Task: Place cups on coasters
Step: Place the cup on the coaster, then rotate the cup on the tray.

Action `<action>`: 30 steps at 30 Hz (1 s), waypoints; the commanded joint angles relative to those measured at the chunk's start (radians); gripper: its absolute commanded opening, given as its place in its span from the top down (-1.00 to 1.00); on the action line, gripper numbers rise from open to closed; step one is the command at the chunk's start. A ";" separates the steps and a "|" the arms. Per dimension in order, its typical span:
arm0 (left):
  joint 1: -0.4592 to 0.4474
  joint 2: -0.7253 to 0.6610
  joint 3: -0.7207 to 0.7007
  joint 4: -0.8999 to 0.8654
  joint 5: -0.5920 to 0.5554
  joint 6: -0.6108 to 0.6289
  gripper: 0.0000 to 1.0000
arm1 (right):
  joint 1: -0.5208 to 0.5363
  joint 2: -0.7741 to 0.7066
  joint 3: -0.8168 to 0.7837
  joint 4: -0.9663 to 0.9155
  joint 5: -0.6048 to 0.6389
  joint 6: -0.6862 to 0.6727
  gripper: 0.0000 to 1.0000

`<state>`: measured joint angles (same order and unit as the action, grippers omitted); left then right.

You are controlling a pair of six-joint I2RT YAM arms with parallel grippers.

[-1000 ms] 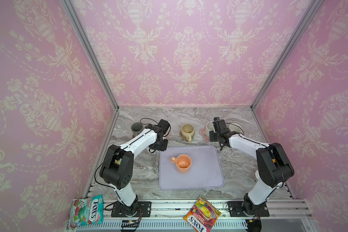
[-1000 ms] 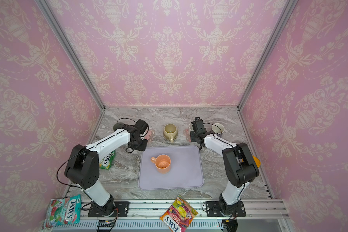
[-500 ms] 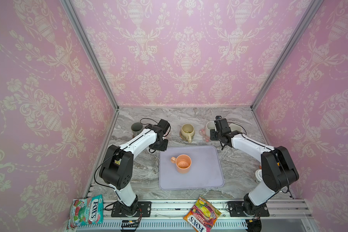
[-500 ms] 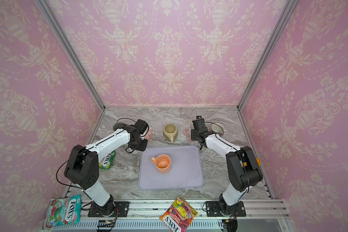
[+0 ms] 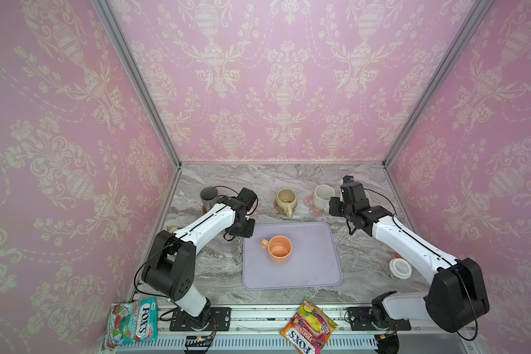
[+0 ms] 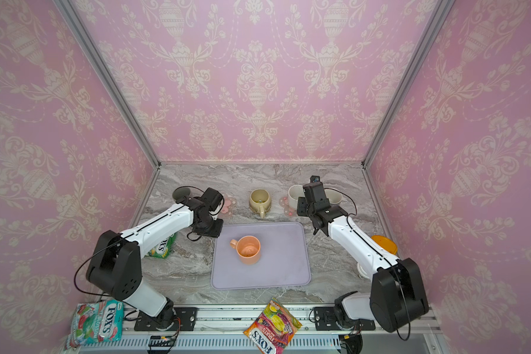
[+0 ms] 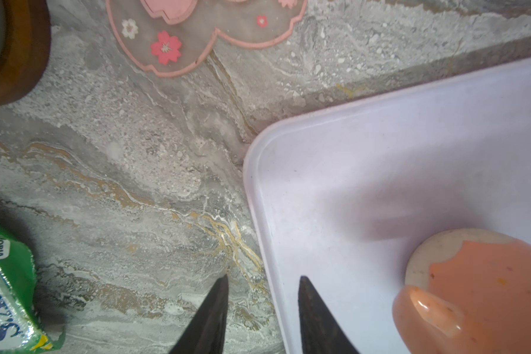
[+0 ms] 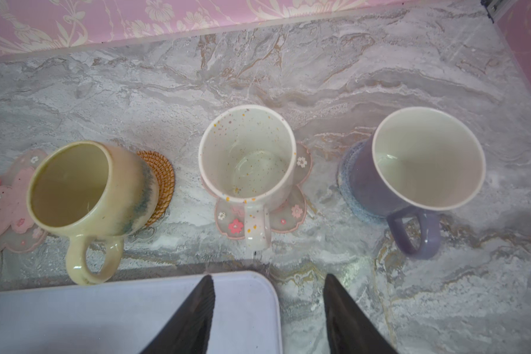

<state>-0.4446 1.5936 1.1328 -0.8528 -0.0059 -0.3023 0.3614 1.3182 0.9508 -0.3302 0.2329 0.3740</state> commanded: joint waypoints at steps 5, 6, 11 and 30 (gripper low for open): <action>-0.023 -0.080 -0.058 0.001 0.026 -0.035 0.18 | 0.157 -0.133 -0.084 -0.136 0.028 0.121 -0.16; -0.026 -0.087 -0.064 -0.001 0.022 -0.037 0.18 | 0.173 -0.145 -0.092 -0.142 0.031 0.137 -0.16; -0.035 -0.127 -0.109 -0.002 0.020 -0.047 0.18 | 0.266 -0.196 -0.158 -0.158 0.020 0.218 -0.15; -0.063 -0.222 -0.196 0.017 0.059 -0.099 0.15 | 0.544 -0.028 -0.184 -0.078 -0.040 0.376 -0.14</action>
<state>-0.4961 1.3930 0.9482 -0.8520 0.0269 -0.3630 0.8822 1.2644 0.7574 -0.4278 0.2062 0.7219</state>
